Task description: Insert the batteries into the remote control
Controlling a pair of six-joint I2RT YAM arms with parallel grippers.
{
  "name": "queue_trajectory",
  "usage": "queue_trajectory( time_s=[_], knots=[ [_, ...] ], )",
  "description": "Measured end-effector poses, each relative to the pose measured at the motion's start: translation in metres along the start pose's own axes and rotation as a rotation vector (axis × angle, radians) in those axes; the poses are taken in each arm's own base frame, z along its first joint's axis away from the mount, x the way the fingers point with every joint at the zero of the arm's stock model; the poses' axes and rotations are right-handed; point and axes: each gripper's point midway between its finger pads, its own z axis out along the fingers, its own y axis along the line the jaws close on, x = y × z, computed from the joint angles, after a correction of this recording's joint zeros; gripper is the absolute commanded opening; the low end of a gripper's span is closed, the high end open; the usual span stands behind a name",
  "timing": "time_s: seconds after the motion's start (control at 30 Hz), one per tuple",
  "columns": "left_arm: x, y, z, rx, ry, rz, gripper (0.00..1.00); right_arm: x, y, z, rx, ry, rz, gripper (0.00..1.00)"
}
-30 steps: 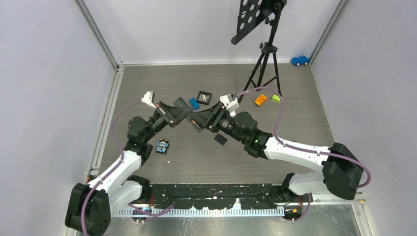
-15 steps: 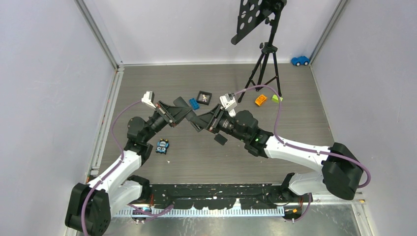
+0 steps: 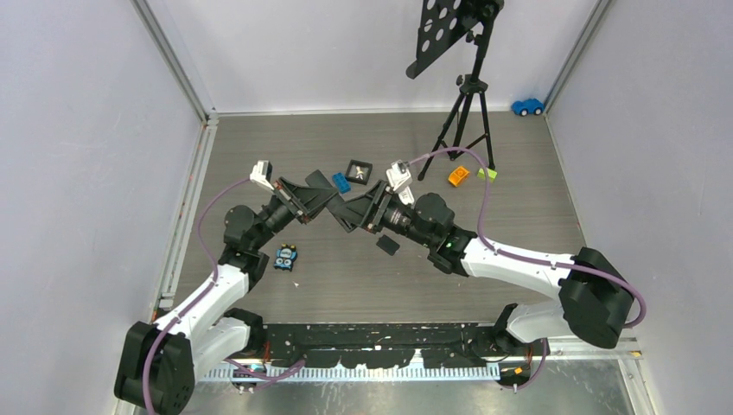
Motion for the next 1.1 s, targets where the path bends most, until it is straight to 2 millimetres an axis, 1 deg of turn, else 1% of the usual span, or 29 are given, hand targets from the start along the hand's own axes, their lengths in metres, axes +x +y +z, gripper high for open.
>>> queue_trajectory(
  time_s=[0.03,0.13,0.27,0.33,0.4,0.47,0.67,0.77,0.87,0.97,1.07,1.1],
  knots=[
    [0.001,0.0,0.0,0.0,0.003,0.004,0.0,-0.001,0.002,0.0,-0.012,-0.002,-0.005,0.69],
    [0.002,0.002,0.0,-0.002,0.013,0.021,0.0,-0.004,0.005,-0.005,-0.036,-0.014,-0.014,0.68],
    [0.004,0.008,0.001,-0.016,0.026,0.018,0.0,-0.015,0.005,-0.016,-0.051,-0.043,-0.022,0.57],
    [0.005,0.009,0.001,-0.015,0.032,0.016,0.0,-0.017,0.002,-0.02,-0.055,-0.045,-0.024,0.49],
    [0.006,0.009,0.0,-0.013,0.035,0.017,0.0,-0.015,-0.002,-0.022,-0.052,-0.039,-0.024,0.44],
    [0.007,0.009,0.0,-0.011,0.042,0.017,0.0,-0.013,-0.005,-0.023,-0.05,-0.028,-0.028,0.41],
    [0.009,0.006,-0.001,0.004,0.054,0.024,0.0,-0.008,-0.008,-0.024,-0.049,0.0,-0.066,0.29],
    [0.008,0.006,-0.001,0.005,0.052,0.024,0.0,-0.002,-0.011,-0.024,-0.052,0.035,-0.089,0.27],
    [0.008,0.007,-0.001,0.001,0.05,0.027,0.0,0.007,-0.017,-0.021,-0.051,0.077,-0.102,0.24],
    [0.007,0.008,0.0,-0.002,0.046,0.027,0.0,0.007,-0.018,-0.018,-0.051,0.087,-0.113,0.18],
    [0.004,0.008,0.0,-0.004,0.034,0.031,0.0,0.007,-0.02,-0.015,-0.049,0.091,-0.125,0.17],
    [0.003,0.008,0.0,-0.005,0.03,0.033,0.0,0.007,-0.021,-0.014,-0.049,0.093,-0.128,0.18]
  ],
)
